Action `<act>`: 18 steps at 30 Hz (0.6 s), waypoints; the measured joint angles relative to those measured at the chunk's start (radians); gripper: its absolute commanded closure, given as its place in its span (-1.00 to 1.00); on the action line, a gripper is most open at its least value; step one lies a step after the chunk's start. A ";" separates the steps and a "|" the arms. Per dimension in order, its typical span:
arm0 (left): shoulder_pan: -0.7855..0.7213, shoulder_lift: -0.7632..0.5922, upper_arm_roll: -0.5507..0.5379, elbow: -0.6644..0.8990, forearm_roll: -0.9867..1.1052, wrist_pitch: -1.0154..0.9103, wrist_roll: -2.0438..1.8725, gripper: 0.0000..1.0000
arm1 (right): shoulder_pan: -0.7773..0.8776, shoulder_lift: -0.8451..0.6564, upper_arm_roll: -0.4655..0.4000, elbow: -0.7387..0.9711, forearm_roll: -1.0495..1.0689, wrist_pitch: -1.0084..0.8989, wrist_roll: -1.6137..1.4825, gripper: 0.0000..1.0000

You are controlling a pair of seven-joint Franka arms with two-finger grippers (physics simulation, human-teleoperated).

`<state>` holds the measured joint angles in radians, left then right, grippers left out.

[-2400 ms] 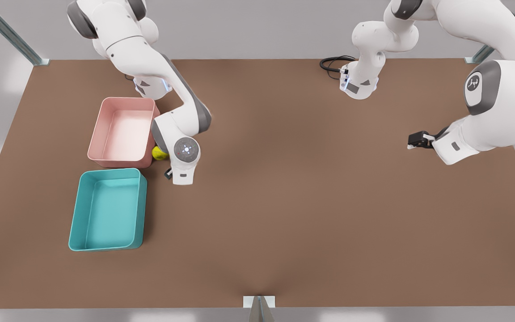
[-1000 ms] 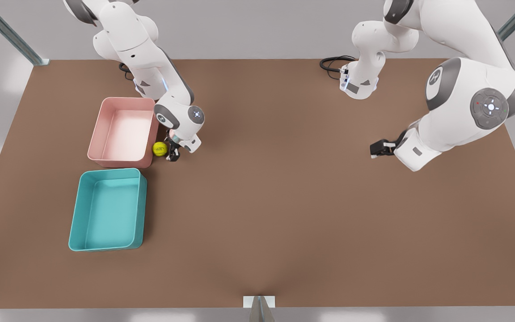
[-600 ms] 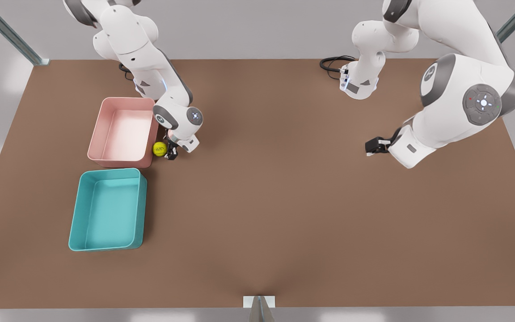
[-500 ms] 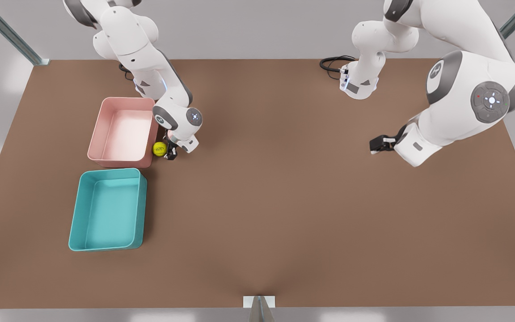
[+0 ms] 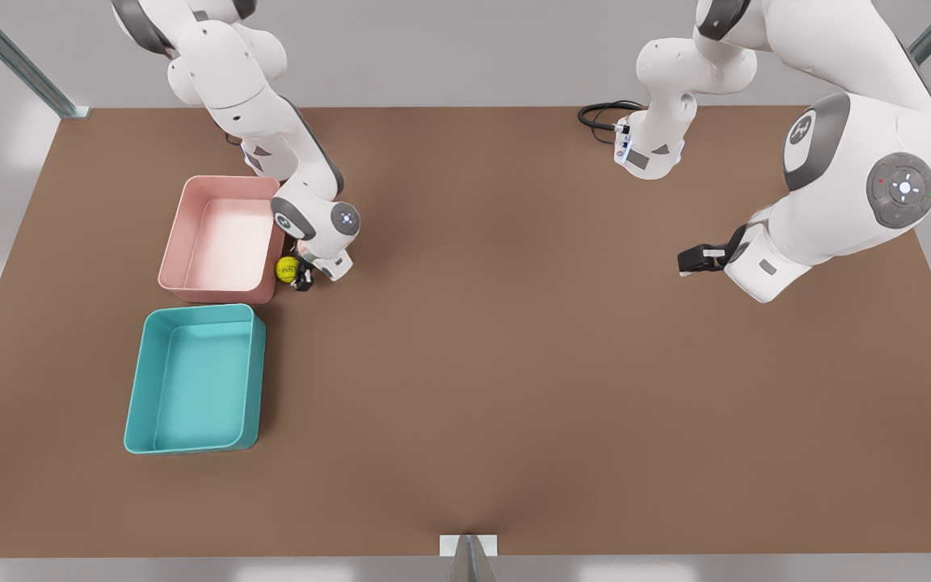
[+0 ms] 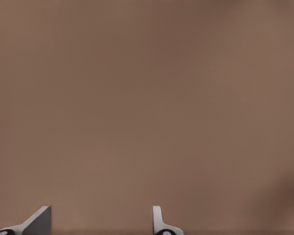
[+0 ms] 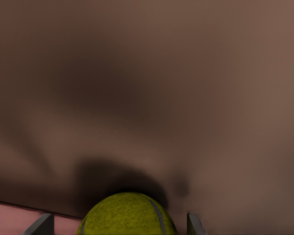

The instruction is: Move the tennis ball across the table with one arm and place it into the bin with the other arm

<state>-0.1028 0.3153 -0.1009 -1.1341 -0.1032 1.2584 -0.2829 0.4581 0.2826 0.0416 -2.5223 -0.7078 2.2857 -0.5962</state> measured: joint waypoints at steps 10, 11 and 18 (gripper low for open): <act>0.000 0.000 0.001 0.001 0.002 0.000 -0.004 -1.00 | -0.021 0.007 -0.004 -0.001 -0.018 -0.002 0.003 -1.00; 0.001 0.000 0.001 0.001 0.002 0.000 -0.005 -1.00 | -0.022 0.009 -0.004 -0.001 -0.022 -0.003 0.004 -1.00; 0.001 0.002 0.001 0.000 0.003 0.001 -0.007 -1.00 | -0.027 0.030 -0.008 0.008 -0.031 0.000 0.006 -0.94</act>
<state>-0.1019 0.3173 -0.0994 -1.1337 -0.1006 1.2594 -0.2895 0.4308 0.3126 0.0338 -2.5148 -0.7384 2.2853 -0.5904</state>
